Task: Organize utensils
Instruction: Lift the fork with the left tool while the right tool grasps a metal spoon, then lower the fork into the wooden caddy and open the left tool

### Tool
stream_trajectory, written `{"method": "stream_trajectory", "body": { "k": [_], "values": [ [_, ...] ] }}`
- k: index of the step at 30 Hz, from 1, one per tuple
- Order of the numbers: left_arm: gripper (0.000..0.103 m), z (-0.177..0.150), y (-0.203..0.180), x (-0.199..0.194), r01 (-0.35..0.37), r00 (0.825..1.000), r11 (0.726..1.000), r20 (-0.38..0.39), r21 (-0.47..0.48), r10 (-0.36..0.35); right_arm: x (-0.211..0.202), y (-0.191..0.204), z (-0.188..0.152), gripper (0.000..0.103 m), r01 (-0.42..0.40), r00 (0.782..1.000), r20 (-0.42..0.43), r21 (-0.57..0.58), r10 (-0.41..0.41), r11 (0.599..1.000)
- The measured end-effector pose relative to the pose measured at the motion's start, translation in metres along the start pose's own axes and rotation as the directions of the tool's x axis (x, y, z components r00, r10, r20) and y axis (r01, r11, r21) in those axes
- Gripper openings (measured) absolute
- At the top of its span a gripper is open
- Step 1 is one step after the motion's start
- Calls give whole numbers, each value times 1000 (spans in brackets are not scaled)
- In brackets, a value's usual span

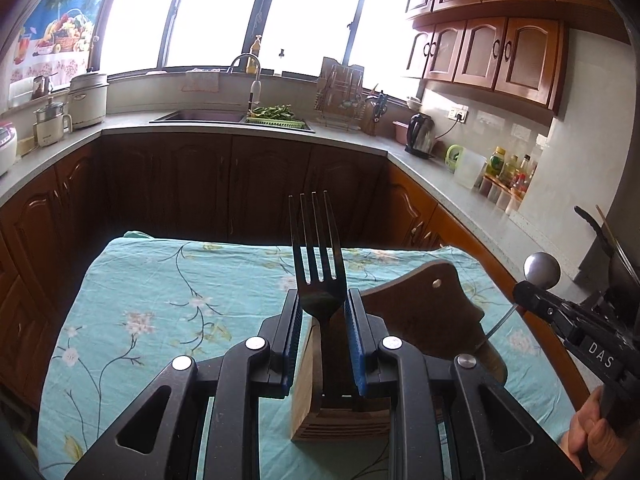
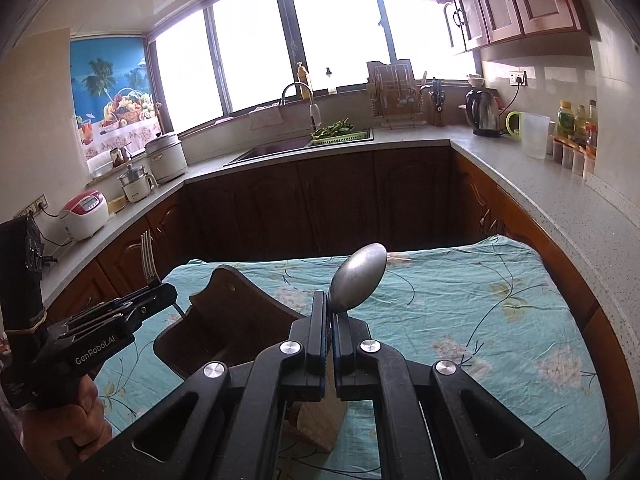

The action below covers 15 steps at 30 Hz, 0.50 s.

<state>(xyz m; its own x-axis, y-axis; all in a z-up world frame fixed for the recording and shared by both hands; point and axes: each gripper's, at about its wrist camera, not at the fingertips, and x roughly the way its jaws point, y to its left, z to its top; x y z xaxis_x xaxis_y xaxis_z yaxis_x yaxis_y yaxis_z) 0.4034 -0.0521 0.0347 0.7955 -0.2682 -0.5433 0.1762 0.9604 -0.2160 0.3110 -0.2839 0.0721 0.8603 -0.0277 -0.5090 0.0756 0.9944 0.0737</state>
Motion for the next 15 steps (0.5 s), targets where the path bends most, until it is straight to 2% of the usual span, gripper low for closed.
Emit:
{"method": "stream_trajectory", "body": {
  "k": [5, 9, 15],
  "values": [
    [21, 7, -4, 19, 11, 999, 1000, -36, 13, -11, 10, 3, -7, 2, -10, 999, -31, -9, 10, 1000],
    [21, 13, -6, 22, 1, 1000, 999, -22, 35, -1, 16, 5, -13, 2, -21, 998, -57, -14, 20, 1000],
    [22, 13, 0, 23, 24, 999, 999, -30, 26, -23, 17, 4, -15, 2, -30, 998, -64, 3, 30, 1000]
  ]
}}
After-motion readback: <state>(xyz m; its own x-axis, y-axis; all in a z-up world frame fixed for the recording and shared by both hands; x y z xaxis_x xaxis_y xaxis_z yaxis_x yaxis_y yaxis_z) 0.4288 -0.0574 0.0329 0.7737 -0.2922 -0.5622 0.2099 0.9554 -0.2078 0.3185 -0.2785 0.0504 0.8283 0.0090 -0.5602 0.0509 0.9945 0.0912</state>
